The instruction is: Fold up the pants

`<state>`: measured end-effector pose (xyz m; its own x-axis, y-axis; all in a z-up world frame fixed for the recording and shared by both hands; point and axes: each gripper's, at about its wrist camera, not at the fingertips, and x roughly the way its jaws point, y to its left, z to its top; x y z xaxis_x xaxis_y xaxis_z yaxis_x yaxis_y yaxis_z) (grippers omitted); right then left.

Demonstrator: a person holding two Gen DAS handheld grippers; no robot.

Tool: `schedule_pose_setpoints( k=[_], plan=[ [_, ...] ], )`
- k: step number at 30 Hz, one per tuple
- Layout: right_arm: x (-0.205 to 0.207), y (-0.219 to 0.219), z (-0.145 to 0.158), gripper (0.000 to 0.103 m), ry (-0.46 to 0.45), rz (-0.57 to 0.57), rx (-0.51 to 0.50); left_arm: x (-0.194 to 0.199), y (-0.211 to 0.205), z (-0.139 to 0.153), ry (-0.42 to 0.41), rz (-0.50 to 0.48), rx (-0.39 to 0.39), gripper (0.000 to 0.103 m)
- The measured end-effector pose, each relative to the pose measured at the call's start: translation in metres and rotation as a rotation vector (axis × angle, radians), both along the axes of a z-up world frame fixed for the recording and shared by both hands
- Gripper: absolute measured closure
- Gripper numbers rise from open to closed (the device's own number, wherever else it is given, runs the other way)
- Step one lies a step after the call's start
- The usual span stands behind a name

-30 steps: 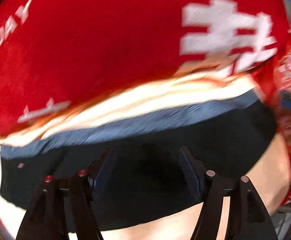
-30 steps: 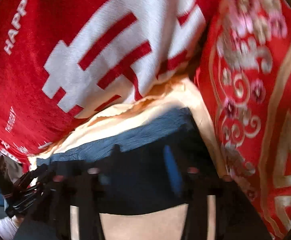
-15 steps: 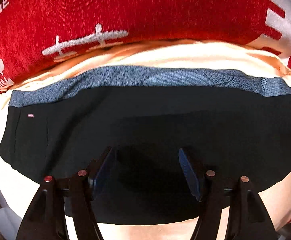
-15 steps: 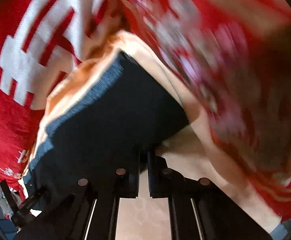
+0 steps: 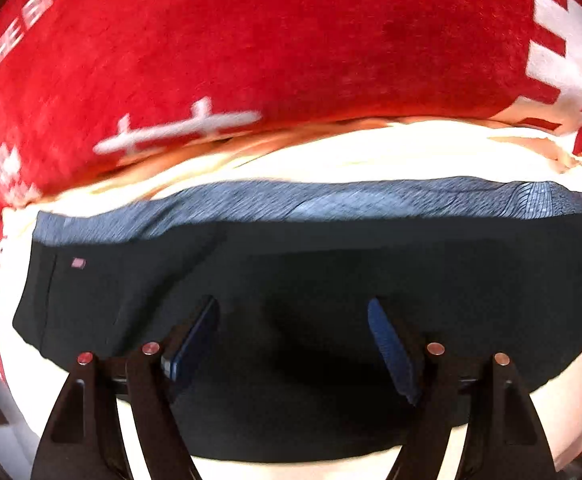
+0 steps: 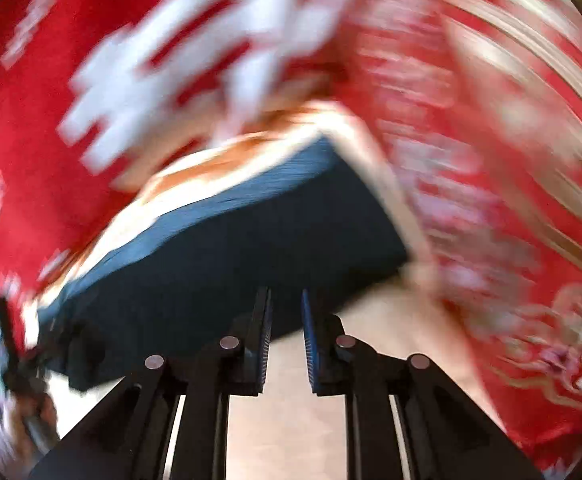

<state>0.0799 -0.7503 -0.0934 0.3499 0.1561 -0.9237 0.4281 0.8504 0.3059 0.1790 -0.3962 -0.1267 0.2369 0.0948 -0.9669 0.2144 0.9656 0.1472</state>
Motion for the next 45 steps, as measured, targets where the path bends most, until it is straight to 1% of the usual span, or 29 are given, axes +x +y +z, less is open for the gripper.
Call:
schedule_pose_setpoints(
  k=[2,4,5,7,8,10,12,13,15,17,19,22,24,25,27,30,31,33,34,35,36,37,38,40,41,43,44,45],
  plan=[
    [0.033,0.032,-0.009,0.086,-0.008,0.135,0.041,0.007,-0.012,-0.009,0.005,0.0,-0.001,0.025],
    [0.058,0.055,-0.024,0.086,-0.004,0.189,0.064,0.012,-0.021,-0.021,0.01,0.016,0.019,0.025],
    [0.078,0.071,-0.04,0.086,0.018,0.221,0.088,0.014,-0.023,-0.027,0.014,0.03,0.032,0.025],
    [0.096,0.08,-0.063,0.086,0.061,0.23,0.12,0.017,-0.017,-0.032,0.005,0.057,0.016,0.025],
    [0.106,0.082,-0.075,0.087,0.084,0.227,0.116,0.017,-0.014,-0.031,0.007,0.061,0.011,0.025],
    [0.111,0.073,-0.078,0.09,0.051,0.207,0.097,0.014,-0.007,-0.028,0.001,0.043,0.04,0.025],
    [0.111,0.055,-0.076,0.09,0.053,0.149,0.037,0.011,0.01,-0.021,0.008,0.027,0.062,0.025],
    [0.109,0.051,-0.074,0.086,0.058,0.124,0.036,0.007,0.015,-0.018,0.012,0.022,0.073,0.025],
    [0.101,0.039,-0.064,0.086,0.067,0.097,0.074,-0.004,0.028,-0.011,0.017,0.016,0.084,0.025],
    [0.087,0.039,-0.055,0.078,0.072,0.108,0.079,-0.017,0.04,-0.008,0.028,0.025,0.078,0.025],
    [0.072,0.049,-0.05,0.073,0.084,0.134,0.099,-0.031,0.047,-0.008,0.048,0.045,0.065,0.025],
    [0.052,0.076,-0.041,0.073,0.085,0.172,0.146,-0.047,0.064,-0.005,0.049,0.052,0.053,0.025],
    [0.051,0.092,-0.035,0.073,0.081,0.205,0.178,-0.049,0.083,-0.001,0.036,0.037,0.052,0.025],
    [0.054,0.108,-0.03,0.073,0.072,0.24,0.198,-0.05,0.092,0.001,0.028,0.031,0.051,0.025],
    [0.063,0.133,-0.023,0.073,0.053,0.314,0.212,-0.042,0.132,0.001,0.003,0.023,0.052,0.025],
    [0.089,0.198,-0.004,0.073,0.003,0.442,0.235,-0.036,0.179,0.004,-0.031,0.033,0.047,0.025],
    [0.089,0.201,0.002,0.073,-0.004,0.464,0.24,-0.03,0.197,0.007,-0.044,0.035,0.045,0.025],
    [0.112,0.246,0.007,0.073,-0.014,0.531,0.249,-0.017,0.226,0.014,-0.079,0.034,0.046,0.025],
    [0.12,0.263,0.01,0.07,-0.016,0.555,0.252,-0.015,0.236,0.018,-0.094,0.035,0.05,0.025],
    [0.129,0.283,0.013,0.065,-0.02,0.583,0.254,-0.006,0.259,0.018,-0.116,0.042,0.058,0.025],
    [0.143,0.311,0.016,0.062,-0.027,0.616,0.256,-0.003,0.268,0.019,-0.129,0.05,0.06,0.025],
    [0.154,0.334,0.015,0.056,-0.033,0.641,0.258,0.003,0.287,0.016,-0.143,0.06,0.059,0.025],
    [0.171,0.366,0.016,0.054,-0.043,0.687,0.263,0.008,0.303,0.013,-0.154,0.071,0.061,0.025],
    [0.194,0.411,0.016,0.054,-0.048,0.762,0.275,0.015,0.335,0.0,-0.145,0.097,0.069,0.025],
    [0.21,0.445,0.01,0.054,-0.041,0.812,0.269,0.018,0.35,-0.009,-0.128,0.113,0.062,0.025],
    [0.233,0.494,-0.003,0.054,-0.029,0.885,0.266,0.019,0.375,-0.029,-0.091,0.148,0.048,0.025],
    [0.247,0.525,-0.011,0.054,-0.021,0.935,0.249,0.016,0.385,-0.034,-0.083,0.157,0.014,0.024],
    [0.254,0.542,-0.017,0.054,-0.014,0.964,0.237,0.012,0.392,-0.034,-0.1,0.165,-0.029,0.02]
  ],
)
